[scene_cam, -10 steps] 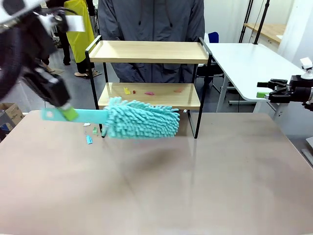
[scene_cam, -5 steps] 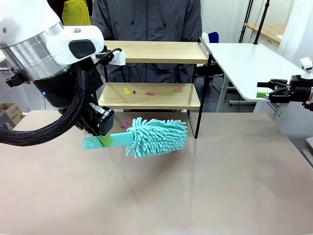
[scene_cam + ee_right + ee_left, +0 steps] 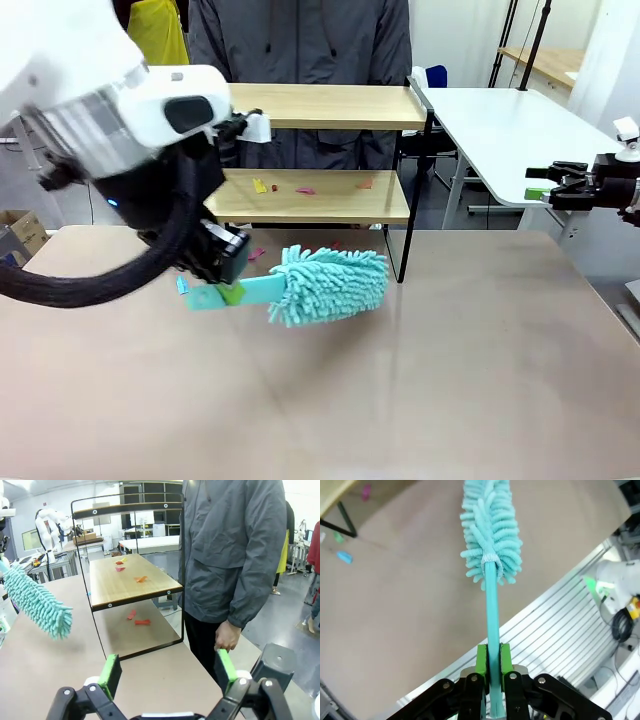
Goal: Clean the shelf.
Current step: Clean the specific section of the Shelf indicated by the human with the Duster.
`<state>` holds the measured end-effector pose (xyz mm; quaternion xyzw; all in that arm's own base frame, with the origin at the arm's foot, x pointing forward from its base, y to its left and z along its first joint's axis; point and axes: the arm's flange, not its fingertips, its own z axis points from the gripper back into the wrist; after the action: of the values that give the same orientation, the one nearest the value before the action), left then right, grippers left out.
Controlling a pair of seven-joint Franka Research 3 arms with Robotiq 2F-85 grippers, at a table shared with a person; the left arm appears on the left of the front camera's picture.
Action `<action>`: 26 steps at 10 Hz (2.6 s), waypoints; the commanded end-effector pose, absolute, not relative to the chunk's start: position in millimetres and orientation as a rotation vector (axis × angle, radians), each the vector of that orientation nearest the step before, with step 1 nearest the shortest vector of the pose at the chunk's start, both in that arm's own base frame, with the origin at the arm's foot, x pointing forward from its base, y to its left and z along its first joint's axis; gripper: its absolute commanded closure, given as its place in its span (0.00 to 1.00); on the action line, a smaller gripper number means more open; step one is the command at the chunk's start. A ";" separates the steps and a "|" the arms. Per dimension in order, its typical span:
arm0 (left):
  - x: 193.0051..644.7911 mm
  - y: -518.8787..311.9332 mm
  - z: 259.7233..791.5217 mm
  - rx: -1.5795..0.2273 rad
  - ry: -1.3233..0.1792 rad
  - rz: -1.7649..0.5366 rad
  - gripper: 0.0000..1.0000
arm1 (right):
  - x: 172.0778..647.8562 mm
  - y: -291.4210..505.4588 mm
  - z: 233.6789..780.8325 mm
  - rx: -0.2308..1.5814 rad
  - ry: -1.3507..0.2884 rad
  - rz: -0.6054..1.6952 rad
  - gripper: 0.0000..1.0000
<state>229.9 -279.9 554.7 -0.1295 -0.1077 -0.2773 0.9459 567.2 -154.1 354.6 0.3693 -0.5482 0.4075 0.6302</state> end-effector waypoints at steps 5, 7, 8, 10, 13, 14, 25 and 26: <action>239.1 -338.6 496.7 -0.340 -0.384 -0.287 0.87 | 567.3 -152.1 357.1 0.846 -1.258 0.937 0.00; 248.7 -367.4 472.0 -0.319 -0.399 -0.255 0.87 | 567.3 -152.1 357.1 0.846 -1.258 0.937 0.00; 252.7 -378.9 463.1 -0.299 -0.434 -0.223 0.87 | 567.3 -152.1 357.1 0.846 -1.258 0.937 0.00; 264.8 -398.9 444.1 -0.271 -0.525 -0.108 0.87 | 567.3 -152.1 357.1 0.846 -1.258 0.937 0.00; 274.2 -432.2 418.2 -0.313 -0.584 -0.061 0.87 | 567.3 -152.1 357.1 0.846 -1.258 0.937 0.00; 283.4 -442.6 407.2 -0.321 -0.611 -0.049 0.87 | 567.3 -152.1 357.1 0.846 -1.258 0.937 0.00; 335.3 -483.4 331.3 -0.300 -0.506 0.028 0.87 | 567.3 -152.1 357.1 0.846 -1.258 0.937 0.00; 306.9 -457.3 354.6 -0.287 -0.588 -0.007 0.87 | 567.3 -152.1 357.1 0.846 -1.258 0.937 0.00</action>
<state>311.1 -459.9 344.6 -0.1402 -0.2736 0.0043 0.9515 567.3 -153.9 354.6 0.3694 -0.5481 0.4076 0.6301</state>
